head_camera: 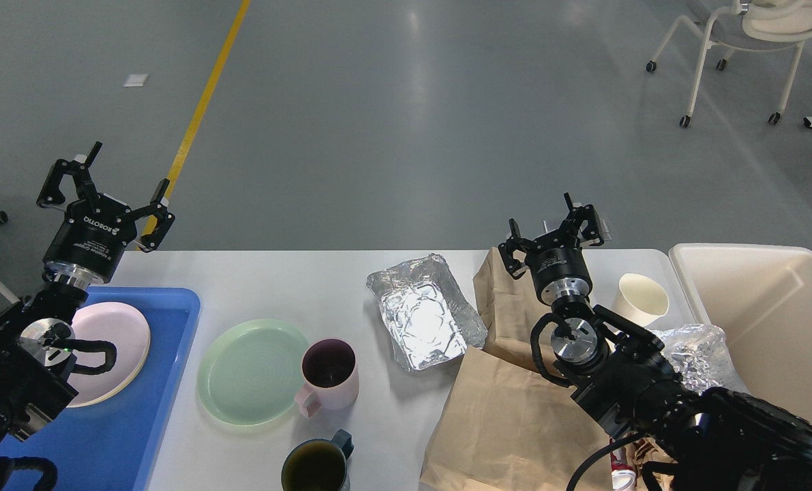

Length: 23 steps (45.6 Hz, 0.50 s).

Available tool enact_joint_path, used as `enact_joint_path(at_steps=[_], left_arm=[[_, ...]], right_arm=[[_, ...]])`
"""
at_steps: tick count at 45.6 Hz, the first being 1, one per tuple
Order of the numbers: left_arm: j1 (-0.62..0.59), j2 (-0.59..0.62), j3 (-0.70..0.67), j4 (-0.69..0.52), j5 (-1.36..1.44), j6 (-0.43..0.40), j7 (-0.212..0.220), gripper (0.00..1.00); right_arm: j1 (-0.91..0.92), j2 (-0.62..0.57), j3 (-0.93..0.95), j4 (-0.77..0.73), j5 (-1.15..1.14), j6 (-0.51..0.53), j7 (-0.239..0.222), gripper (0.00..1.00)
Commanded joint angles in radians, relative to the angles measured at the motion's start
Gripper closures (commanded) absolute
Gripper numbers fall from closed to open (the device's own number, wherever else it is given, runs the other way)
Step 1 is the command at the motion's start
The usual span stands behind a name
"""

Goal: Tidy desktop
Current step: 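Raise the left gripper and swing it toward the pink mug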

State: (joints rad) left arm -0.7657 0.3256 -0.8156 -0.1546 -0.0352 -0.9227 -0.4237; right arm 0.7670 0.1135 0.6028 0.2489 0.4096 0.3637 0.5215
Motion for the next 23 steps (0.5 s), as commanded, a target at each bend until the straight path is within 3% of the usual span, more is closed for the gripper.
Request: enact_joint_path(at_steps=[1,11,14,18,19,21,22,23], left_arm=[[0.006,0.007,0.016,-0.008,0.000,-0.001,-0.001,0.02],[-0.007,0.102,0.070,-0.025,0.006,0.005,0.013,0.02],[-0.043,0.154,0.143,-0.029,0.014,0.004,0.019,0.02],[-0.138,0.216,0.332,-0.033,0.017,-0.004,0.037,0.02],[-0.205,0.261,0.465,-0.034,0.018,-0.008,0.049,0.02],[-0.272,0.302,0.585,-0.034,0.023,-0.027,0.072,0.02],[-0.309,0.317,0.652,-0.034,0.024,-0.037,0.089,0.02],[-0.402,0.349,0.811,-0.034,0.024,-0.037,0.139,0.02]], right_arm=[[0.000,0.000,0.000,0.000,0.000,0.000,0.000,0.00],[0.000,0.000,0.000,0.000,0.000,0.000,0.000,0.00],[0.000,0.000,0.000,0.000,0.000,0.000,0.000,0.00],[0.000,0.000,0.000,0.000,0.000,0.000,0.000,0.00],[0.000,0.000,0.000,0.000,0.000,0.000,0.000,0.00],[0.000,0.000,0.000,0.000,0.000,0.000,0.000,0.00],[0.000,0.000,0.000,0.000,0.000,0.000,0.000,0.00],[0.000,0.000,0.000,0.000,0.000,0.000,0.000,0.00]])
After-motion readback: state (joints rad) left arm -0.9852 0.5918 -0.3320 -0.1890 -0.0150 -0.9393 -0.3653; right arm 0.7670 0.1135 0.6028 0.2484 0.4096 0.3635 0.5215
